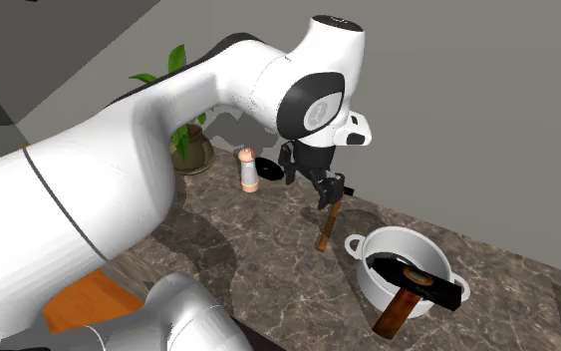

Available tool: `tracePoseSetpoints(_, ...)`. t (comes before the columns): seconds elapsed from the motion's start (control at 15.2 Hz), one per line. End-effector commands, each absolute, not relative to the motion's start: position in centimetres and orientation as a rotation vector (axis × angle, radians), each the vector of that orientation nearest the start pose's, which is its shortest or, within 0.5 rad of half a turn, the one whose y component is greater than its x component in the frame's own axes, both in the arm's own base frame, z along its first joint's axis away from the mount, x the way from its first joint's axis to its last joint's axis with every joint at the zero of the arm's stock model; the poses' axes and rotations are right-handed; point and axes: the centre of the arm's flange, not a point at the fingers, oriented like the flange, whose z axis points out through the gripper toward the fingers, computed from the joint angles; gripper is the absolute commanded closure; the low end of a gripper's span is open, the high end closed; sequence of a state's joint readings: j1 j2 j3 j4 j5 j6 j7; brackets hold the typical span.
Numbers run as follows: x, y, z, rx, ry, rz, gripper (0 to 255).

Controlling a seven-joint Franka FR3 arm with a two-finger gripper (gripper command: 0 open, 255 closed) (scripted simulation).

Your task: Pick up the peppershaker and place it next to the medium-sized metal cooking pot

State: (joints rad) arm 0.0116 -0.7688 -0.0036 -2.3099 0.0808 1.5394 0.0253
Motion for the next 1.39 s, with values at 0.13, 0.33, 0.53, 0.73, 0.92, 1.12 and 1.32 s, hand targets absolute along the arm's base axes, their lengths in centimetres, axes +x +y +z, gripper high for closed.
tracePoseSetpoints(0.13,31.6,3.3,59.4,-3.053,0.023,0.001,0)
tracePoseSetpoints(0.33,32.7,6.6,57.8,-3.046,0.027,-0.004,0)
tracePoseSetpoints(0.53,33.8,10.0,56.2,-3.039,0.030,-0.010,0)
tracePoseSetpoints(0.73,34.9,13.3,54.7,-3.032,0.033,-0.015,0)
tracePoseSetpoints(0.92,36.1,16.7,53.2,-3.024,0.037,-0.021,0)
tracePoseSetpoints(1.12,37.2,20.1,51.7,-3.017,0.040,-0.026,0)
tracePoseSetpoints(1.32,38.4,23.4,50.3,-3.010,0.043,-0.032,0)
